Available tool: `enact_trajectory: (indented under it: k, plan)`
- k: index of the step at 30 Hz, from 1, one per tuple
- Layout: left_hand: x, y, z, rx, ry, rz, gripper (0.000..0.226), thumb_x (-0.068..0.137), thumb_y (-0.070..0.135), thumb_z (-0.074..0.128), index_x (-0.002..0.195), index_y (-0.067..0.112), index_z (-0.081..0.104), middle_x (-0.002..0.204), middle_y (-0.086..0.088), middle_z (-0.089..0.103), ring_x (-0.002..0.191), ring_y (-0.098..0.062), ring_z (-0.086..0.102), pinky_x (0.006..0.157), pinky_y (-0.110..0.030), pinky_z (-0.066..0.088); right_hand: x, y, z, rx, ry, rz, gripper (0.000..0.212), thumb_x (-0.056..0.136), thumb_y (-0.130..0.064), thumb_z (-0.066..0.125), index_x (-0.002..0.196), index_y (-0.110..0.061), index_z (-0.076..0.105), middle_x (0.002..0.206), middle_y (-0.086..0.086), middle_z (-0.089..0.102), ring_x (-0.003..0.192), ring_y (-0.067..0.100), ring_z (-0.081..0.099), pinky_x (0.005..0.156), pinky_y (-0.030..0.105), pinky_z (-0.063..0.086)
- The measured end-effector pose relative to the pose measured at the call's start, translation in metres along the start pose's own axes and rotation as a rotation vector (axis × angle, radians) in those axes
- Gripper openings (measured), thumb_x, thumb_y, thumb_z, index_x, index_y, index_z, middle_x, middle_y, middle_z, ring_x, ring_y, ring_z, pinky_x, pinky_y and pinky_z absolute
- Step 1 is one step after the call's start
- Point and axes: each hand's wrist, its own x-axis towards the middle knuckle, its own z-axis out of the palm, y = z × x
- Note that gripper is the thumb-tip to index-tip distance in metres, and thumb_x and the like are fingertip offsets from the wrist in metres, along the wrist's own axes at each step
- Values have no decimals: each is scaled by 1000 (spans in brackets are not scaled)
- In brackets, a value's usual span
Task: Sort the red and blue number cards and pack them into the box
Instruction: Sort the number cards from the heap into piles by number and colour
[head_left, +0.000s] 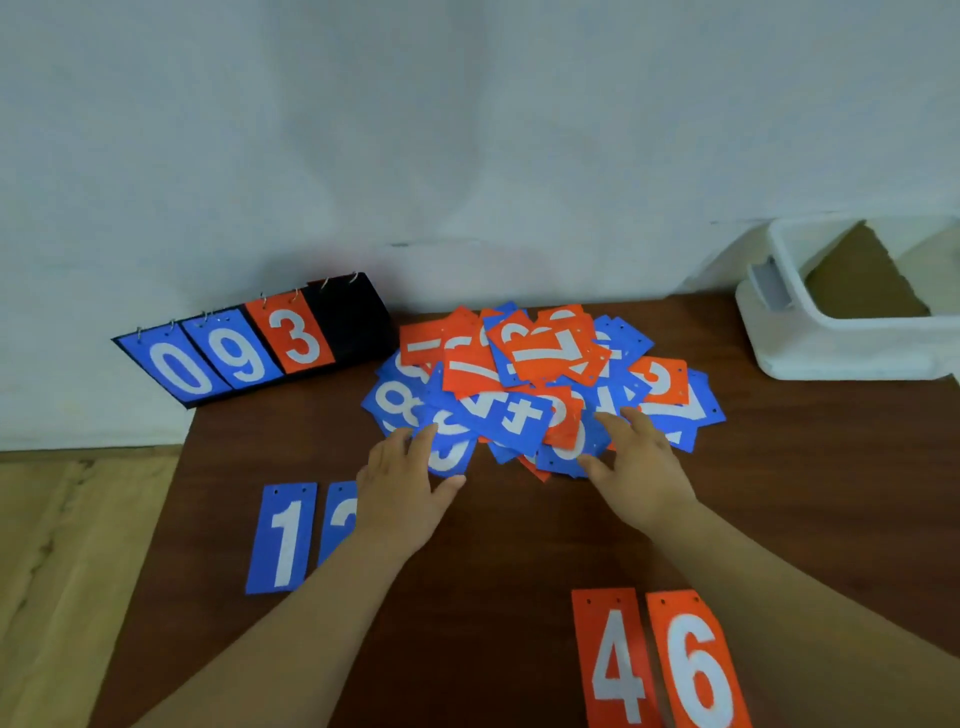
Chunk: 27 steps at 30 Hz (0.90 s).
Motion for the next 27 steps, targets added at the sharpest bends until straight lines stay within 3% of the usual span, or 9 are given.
enact_trajectory:
  k: [9, 12, 17, 20, 27]
  plan:
    - [129, -19, -2, -89, -86, 101, 77, 91, 65, 58, 156, 32, 32, 157, -2, 32, 144, -29, 32, 114, -50, 37, 101, -57, 20, 23, 17, 135, 66, 95, -52, 61, 152, -34, 35, 164, 7, 24, 147, 37, 27, 113, 53, 38]
    - [164, -11, 2, -83, -91, 167, 75, 90, 65, 59, 153, 33, 33, 157, -1, 34, 144, -28, 31, 113, -51, 38, 134, -63, 19, 24, 61, 246, 72, 93, -56, 62, 154, -31, 34, 165, 8, 19, 149, 37, 22, 114, 55, 35]
    - [207, 9, 9, -78, -87, 213, 78, 90, 64, 60, 156, 33, 31, 161, 0, 29, 149, -27, 25, 120, -49, 27, 182, -64, 21, -44, 97, 354, 84, 85, -71, 59, 152, -31, 29, 162, 14, 22, 146, 40, 25, 112, 57, 34]
    - [231, 20, 16, -79, -49, 242, 76, 89, 63, 62, 153, 32, 35, 157, -1, 34, 144, -28, 30, 117, -47, 30, 197, -63, 29, -100, 64, 385, 93, 77, -78, 61, 152, -34, 25, 158, 12, 27, 144, 39, 28, 111, 57, 34]
    - [264, 17, 29, 4, -49, 235, 86, 80, 74, 62, 152, 38, 30, 159, 2, 31, 146, -29, 27, 120, -50, 24, 204, -43, 29, -65, 141, 402, 96, 72, -70, 75, 151, -39, 30, 148, 6, 38, 136, 33, 36, 109, 51, 39]
